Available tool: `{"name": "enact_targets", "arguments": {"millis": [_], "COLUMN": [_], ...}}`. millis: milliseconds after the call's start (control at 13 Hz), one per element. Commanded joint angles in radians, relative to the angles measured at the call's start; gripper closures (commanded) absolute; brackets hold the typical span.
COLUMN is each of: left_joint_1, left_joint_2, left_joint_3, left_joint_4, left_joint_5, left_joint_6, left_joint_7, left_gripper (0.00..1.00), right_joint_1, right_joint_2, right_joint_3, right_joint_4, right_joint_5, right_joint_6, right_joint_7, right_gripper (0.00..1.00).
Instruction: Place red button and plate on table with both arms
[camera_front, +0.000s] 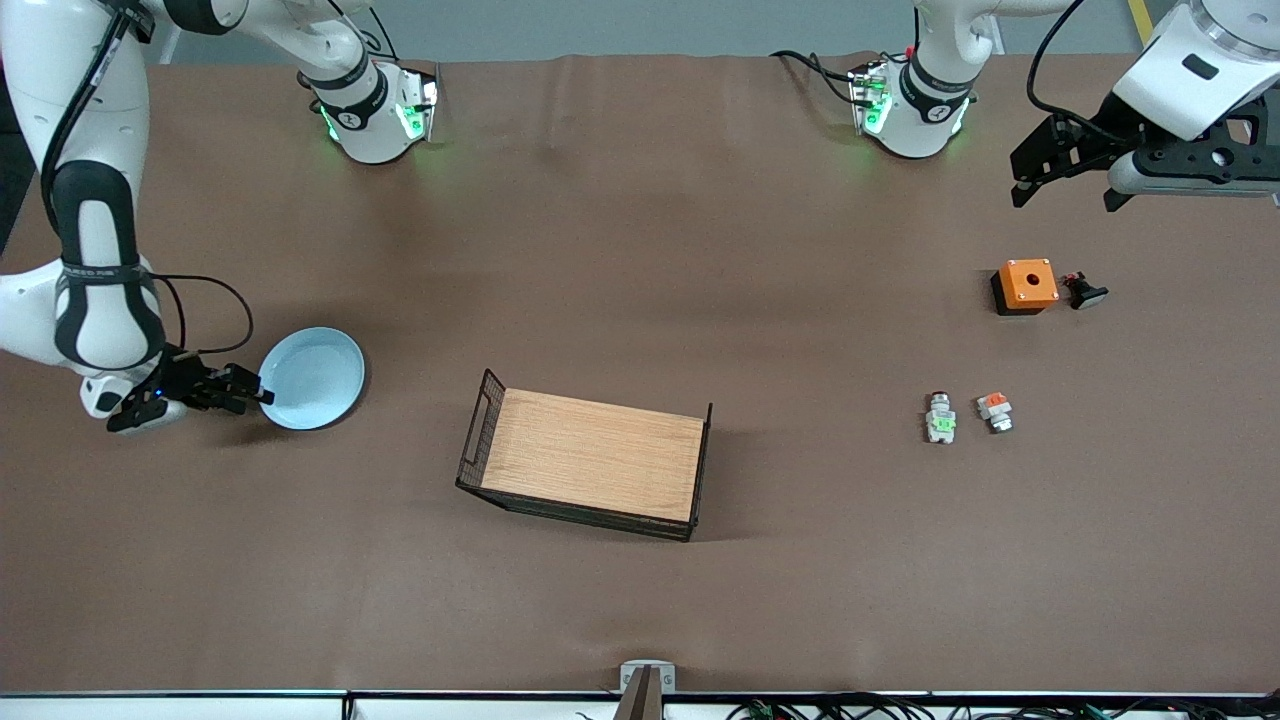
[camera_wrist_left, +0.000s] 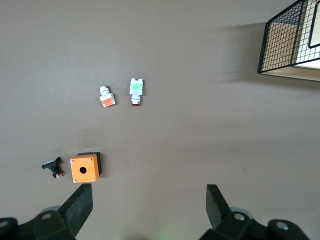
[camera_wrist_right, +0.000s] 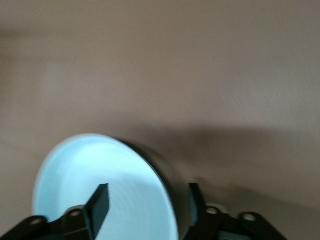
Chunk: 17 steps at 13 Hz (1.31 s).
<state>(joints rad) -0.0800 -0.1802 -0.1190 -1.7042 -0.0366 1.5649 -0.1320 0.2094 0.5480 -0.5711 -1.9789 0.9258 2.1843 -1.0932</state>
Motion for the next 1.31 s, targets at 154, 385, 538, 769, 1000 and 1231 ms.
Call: {"name": "enact_targets", "arguments": {"millis": [154, 385, 538, 769, 1000, 1231], "left_joint_1": [0.0, 0.002, 0.005, 0.008, 0.006, 0.008], "left_joint_2": [-0.013, -0.015, -0.013, -0.015, -0.015, -0.013], "left_joint_3": [-0.01, -0.01, -0.01, -0.008, -0.01, -0.01], "left_joint_4": [-0.012, -0.014, -0.015, -0.022, -0.022, -0.022], "left_joint_5": [0.001, 0.012, 0.012, 0.014, 0.015, 0.017], "left_joint_6": [-0.019, -0.029, -0.029, -0.029, -0.031, -0.029], "left_joint_7": [-0.009, 0.009, 0.011, 0.023, 0.023, 0.023], "left_gripper": [0.0, 0.0, 0.0, 0.0, 0.0, 0.0], "right_joint_1": [0.008, 0.034, 0.053, 0.058, 0.054, 0.054], "right_joint_2": [-0.063, -0.068, -0.086, -0.108, -0.105, -0.105], "right_joint_3": [-0.001, 0.002, 0.004, 0.004, 0.005, 0.007], "right_joint_4": [0.119, 0.238, 0.25, 0.233, 0.18, 0.138], "right_joint_5": [-0.151, -0.3, -0.337, -0.344, -0.331, -0.323], "right_joint_6": [-0.043, -0.032, -0.026, 0.037, 0.119, 0.135], "right_joint_7": [-0.014, -0.017, -0.019, -0.02, -0.022, -0.022], "right_gripper": [0.14, 0.04, 0.0, 0.0, 0.0, 0.0]}}
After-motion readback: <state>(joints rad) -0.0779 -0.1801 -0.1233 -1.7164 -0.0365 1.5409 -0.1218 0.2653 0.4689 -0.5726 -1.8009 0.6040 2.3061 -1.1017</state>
